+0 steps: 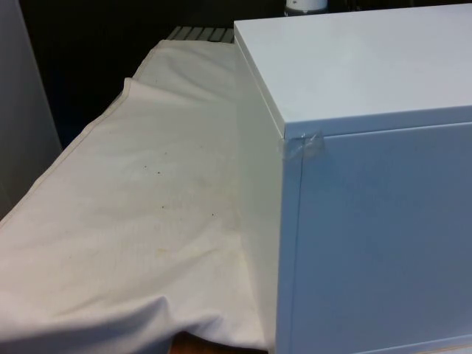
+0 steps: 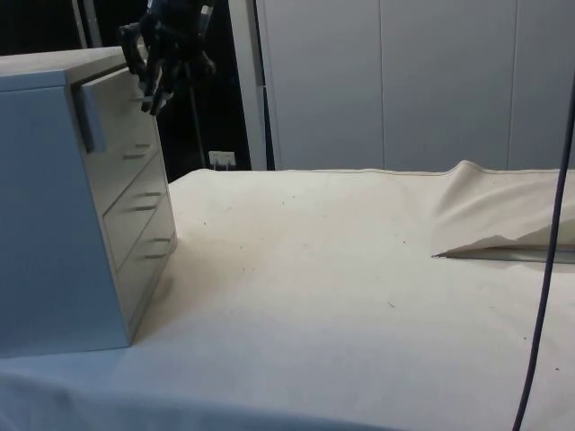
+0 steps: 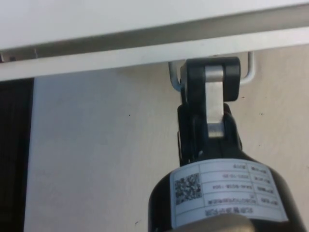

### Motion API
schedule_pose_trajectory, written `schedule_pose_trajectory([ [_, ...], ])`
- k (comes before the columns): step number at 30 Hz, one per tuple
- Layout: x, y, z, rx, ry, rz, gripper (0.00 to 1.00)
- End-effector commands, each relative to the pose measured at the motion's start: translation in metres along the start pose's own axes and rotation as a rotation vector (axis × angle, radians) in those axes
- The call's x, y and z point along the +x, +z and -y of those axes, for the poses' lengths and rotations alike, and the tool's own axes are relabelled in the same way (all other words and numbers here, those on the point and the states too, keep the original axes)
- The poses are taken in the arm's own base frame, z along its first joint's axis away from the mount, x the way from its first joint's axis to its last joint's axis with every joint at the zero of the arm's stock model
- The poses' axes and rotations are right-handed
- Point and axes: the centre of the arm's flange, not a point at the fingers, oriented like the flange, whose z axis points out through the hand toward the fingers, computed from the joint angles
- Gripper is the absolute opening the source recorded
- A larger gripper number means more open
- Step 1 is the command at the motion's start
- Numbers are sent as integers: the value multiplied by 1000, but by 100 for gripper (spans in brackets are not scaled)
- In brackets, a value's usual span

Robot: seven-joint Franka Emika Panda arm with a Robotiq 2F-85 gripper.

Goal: Open the drawer, then close it.

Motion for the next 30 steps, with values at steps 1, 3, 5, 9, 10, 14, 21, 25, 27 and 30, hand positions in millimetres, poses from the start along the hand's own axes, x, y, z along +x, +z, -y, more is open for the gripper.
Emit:
schedule_pose_trajectory([
  [1, 1, -5, -5, -1, 16, -2, 0],
  [3, 1, -8, -7, 0, 18, 0, 0],
  [5, 0, -8, -8, 0, 18, 2, 0],
  [9, 0, -13, -13, 2, 21, 8, 0],
  [10, 0, -13, -14, 2, 21, 9, 0],
  [14, 1, -10, -12, -2, 10, 13, 0],
  [21, -2, -18, -29, -2, 23, 20, 0],
  [25, -2, -19, -35, -5, 23, 23, 0],
  [27, -2, -20, -37, -5, 24, 23, 0],
  [30, -3, -19, -39, -5, 22, 24, 0],
])
